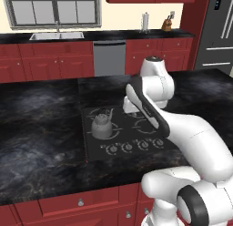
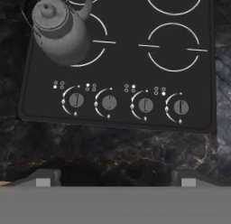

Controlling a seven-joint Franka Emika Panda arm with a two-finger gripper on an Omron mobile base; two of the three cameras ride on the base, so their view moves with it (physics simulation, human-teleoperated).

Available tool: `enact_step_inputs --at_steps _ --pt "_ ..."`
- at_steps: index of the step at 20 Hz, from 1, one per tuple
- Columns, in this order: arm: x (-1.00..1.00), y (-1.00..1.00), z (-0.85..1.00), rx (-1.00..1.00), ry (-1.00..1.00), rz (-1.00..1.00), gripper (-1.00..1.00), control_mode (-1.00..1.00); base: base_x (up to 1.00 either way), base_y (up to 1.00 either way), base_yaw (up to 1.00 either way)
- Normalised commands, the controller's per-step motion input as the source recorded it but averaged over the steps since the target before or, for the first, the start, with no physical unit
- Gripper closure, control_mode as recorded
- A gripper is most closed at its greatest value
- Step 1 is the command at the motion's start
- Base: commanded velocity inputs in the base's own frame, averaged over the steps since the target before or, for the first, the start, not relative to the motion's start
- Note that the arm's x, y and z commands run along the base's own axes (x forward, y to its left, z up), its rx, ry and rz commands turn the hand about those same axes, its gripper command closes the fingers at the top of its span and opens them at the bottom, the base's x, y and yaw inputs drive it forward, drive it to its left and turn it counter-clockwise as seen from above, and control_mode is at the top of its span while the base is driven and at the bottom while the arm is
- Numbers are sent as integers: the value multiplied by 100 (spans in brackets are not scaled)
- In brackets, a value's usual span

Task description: Turn on the front left burner of the stove.

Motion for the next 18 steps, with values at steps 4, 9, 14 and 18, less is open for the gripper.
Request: enact_step_inputs --at_steps 4,9,14,18 --pt "0 34 -33 -1 17 0 -100 -100 0 0 0" --pt "10 17 -28 0 6 0 -100 -100 0 0 0" --pt "43 60 -66 0 9 -5 -100 -100 0 0 0" --pt "40 38 -63 1 6 -1 -100 -100 0 0 0"
